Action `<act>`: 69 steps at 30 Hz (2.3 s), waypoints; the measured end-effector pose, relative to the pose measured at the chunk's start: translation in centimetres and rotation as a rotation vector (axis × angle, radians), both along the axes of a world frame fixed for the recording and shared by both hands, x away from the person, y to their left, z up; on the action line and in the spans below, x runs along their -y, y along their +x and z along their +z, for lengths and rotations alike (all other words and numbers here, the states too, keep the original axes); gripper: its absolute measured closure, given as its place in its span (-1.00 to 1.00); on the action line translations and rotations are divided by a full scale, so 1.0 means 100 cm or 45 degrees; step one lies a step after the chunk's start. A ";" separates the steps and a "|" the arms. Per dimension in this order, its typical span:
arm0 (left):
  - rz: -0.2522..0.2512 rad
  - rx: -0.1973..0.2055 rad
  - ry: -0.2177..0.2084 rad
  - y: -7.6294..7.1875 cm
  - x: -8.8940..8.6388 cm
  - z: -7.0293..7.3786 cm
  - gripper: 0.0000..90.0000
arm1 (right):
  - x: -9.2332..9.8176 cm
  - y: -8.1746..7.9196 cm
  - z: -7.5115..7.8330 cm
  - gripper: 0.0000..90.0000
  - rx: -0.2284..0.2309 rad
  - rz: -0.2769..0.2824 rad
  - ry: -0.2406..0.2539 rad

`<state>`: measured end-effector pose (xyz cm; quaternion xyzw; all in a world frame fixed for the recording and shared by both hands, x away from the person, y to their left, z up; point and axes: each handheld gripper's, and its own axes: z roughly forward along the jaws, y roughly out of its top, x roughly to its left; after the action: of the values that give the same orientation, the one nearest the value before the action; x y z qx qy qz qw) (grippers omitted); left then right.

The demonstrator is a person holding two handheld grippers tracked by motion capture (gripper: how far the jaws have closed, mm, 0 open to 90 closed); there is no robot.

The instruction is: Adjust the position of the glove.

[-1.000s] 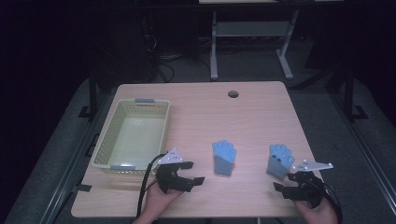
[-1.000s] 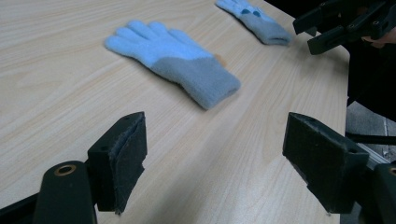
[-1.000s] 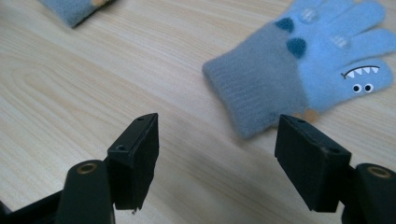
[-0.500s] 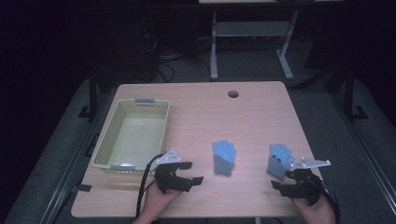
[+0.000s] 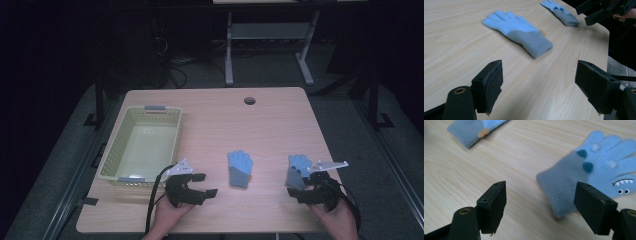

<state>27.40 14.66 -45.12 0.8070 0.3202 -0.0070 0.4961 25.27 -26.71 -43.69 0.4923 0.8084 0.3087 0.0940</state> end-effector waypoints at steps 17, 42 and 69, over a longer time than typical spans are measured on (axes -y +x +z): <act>0.017 -0.008 -0.027 -0.001 -0.005 0.001 -0.50 | -0.005 0.033 0.022 -0.42 -0.025 0.013 -0.045; 0.008 -0.013 -0.019 0.000 -0.004 -0.001 -0.50 | 0.015 0.070 0.015 -0.09 -0.197 -0.146 -0.081; 0.006 -0.019 -0.020 0.000 -0.003 -0.003 -0.49 | 0.002 0.082 -0.006 0.28 -0.285 -0.146 -0.274</act>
<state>27.45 14.92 -45.38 0.8023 0.3258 -0.0145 0.5000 33.43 -26.87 -44.25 0.5562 0.8127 0.1577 0.0729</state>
